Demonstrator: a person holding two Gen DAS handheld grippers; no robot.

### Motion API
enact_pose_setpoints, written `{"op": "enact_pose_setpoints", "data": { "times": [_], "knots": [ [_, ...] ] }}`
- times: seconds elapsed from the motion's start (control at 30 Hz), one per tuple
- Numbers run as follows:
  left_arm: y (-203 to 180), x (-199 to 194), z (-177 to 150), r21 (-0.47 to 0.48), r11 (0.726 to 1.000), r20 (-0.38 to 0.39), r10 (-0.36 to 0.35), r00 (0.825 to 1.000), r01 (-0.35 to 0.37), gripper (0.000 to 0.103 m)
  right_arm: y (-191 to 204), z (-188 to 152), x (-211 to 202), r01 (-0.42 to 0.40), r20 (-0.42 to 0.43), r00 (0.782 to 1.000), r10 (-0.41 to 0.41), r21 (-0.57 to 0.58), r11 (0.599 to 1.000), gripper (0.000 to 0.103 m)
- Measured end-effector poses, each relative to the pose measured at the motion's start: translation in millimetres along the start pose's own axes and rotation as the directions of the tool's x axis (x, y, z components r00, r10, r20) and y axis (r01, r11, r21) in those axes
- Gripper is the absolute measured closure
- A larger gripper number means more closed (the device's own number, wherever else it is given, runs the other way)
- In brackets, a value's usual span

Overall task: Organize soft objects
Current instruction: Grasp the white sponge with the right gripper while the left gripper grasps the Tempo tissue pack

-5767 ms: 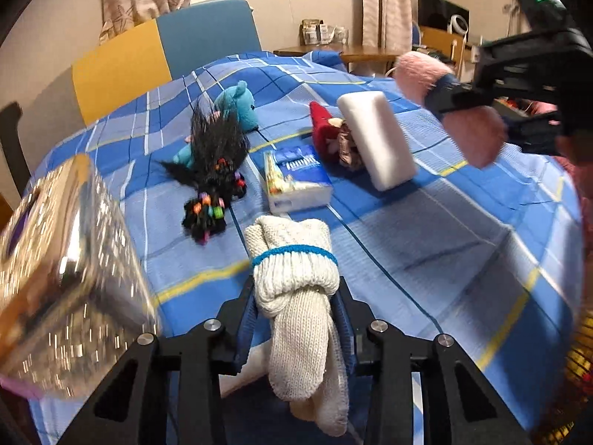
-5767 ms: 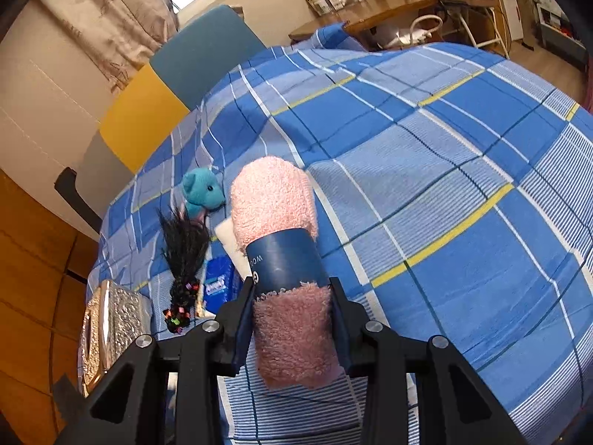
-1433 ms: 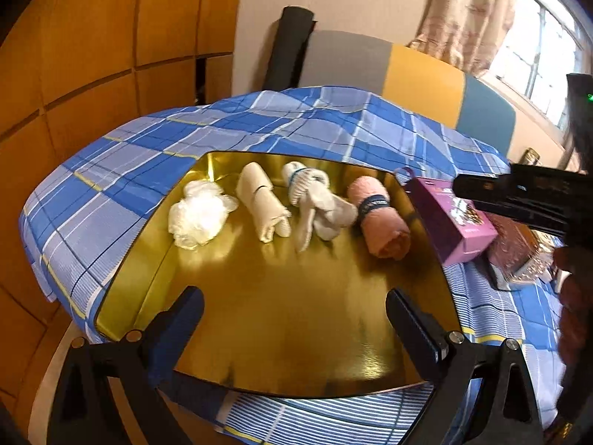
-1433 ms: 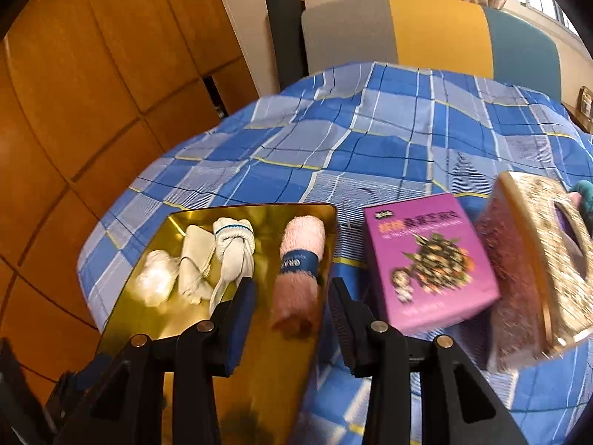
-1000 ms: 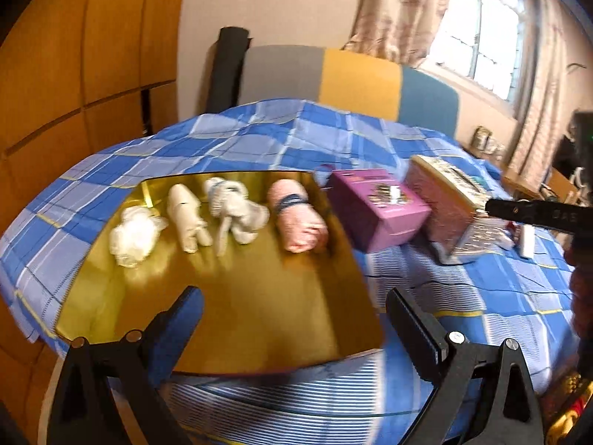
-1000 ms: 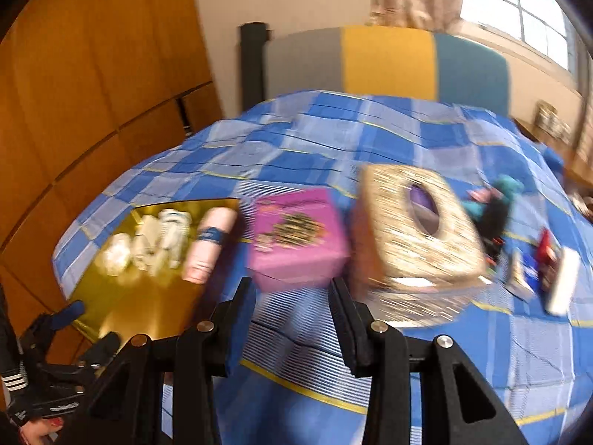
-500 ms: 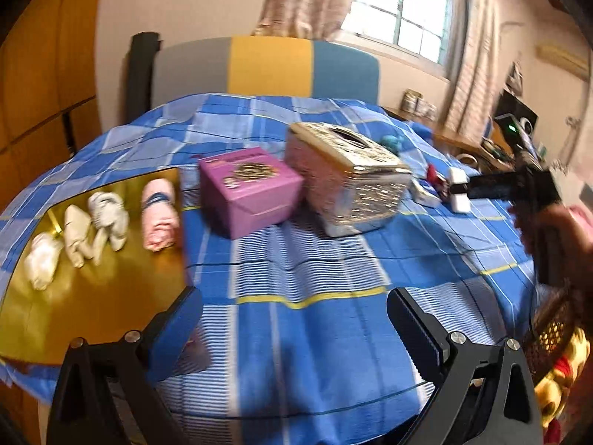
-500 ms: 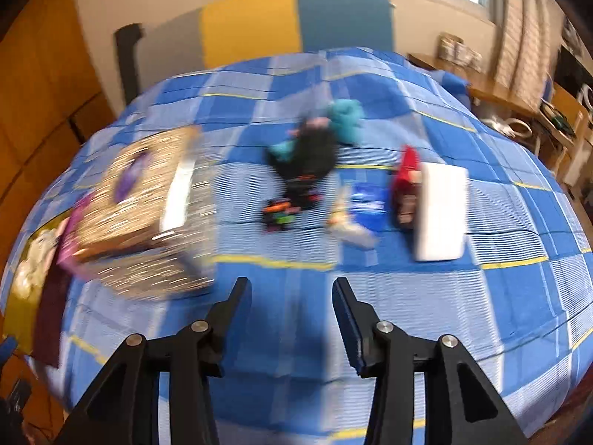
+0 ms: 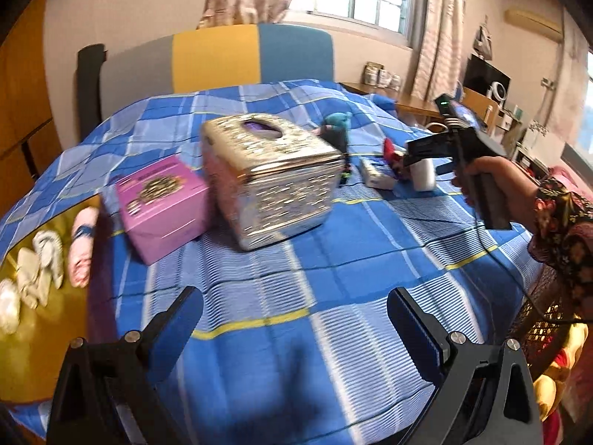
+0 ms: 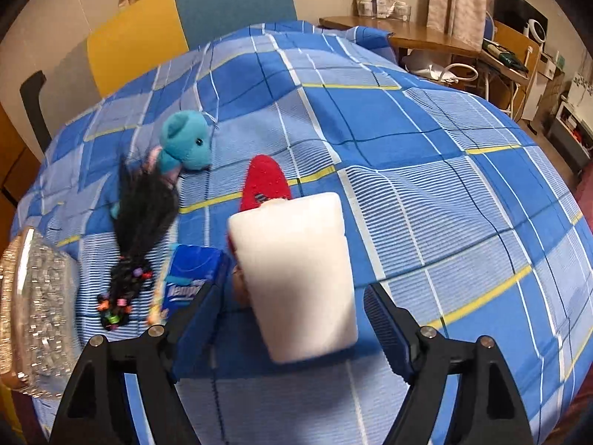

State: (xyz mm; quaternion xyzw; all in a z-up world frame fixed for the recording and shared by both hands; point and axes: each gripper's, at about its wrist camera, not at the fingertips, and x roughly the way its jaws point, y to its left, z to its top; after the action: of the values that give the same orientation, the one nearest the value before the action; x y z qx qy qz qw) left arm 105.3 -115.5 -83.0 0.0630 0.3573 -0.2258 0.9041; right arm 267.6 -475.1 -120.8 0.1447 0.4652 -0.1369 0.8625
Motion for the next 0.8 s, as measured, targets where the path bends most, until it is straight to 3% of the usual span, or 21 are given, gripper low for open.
{"op": "enact_pose_setpoints", "data": {
  "times": [0.1, 0.17, 0.2, 0.23, 0.33, 0.5, 0.6, 0.8],
  "knots": [
    [-18, 15, 12, 0.023, 0.999, -0.010, -0.025, 1.000, 0.025, 0.003, -6, -1, 15, -0.010, -0.066, 0.998, 0.012, 0.022, 1.000, 0.022],
    [-30, 25, 21, 0.034, 0.999, -0.016, -0.035, 0.999, 0.035, 0.003, -15, -3, 19, -0.046, -0.088, 0.995, 0.052, 0.070, 0.996, 0.031],
    [-40, 33, 29, 0.041, 0.998, -0.020, -0.038, 0.999, 0.039, 0.003, -19, -3, 19, -0.069, -0.096, 0.992, 0.078, 0.094, 0.993, 0.043],
    [-47, 38, 34, 0.048, 0.998, -0.020, -0.042, 0.999, 0.043, 0.003, -24, -4, 19, -0.100, -0.102, 0.988, 0.114, 0.134, 0.986, 0.043],
    [-73, 59, 56, 0.081, 0.996, -0.022, -0.045, 0.999, 0.047, 0.002, -34, -5, 9, -0.101, -0.077, 0.990, 0.115, 0.171, 0.980, 0.044],
    [-111, 109, 99, 0.118, 0.991, -0.044, -0.053, 0.998, 0.057, 0.000, -40, -4, -24, -0.109, 0.032, 0.994, 0.104, 0.182, 0.977, 0.044],
    [-133, 138, 123, 0.171, 0.985, -0.034, -0.020, 0.999, 0.025, 0.000, -49, -4, -39, -0.139, 0.094, 0.988, 0.122, 0.209, 0.968, 0.044],
    [-154, 197, 151, 0.244, 0.969, -0.084, 0.066, 0.994, -0.043, 0.000, -68, 4, -45, -0.127, 0.131, 0.987, 0.093, 0.289, 0.949, 0.044]
  ]
}}
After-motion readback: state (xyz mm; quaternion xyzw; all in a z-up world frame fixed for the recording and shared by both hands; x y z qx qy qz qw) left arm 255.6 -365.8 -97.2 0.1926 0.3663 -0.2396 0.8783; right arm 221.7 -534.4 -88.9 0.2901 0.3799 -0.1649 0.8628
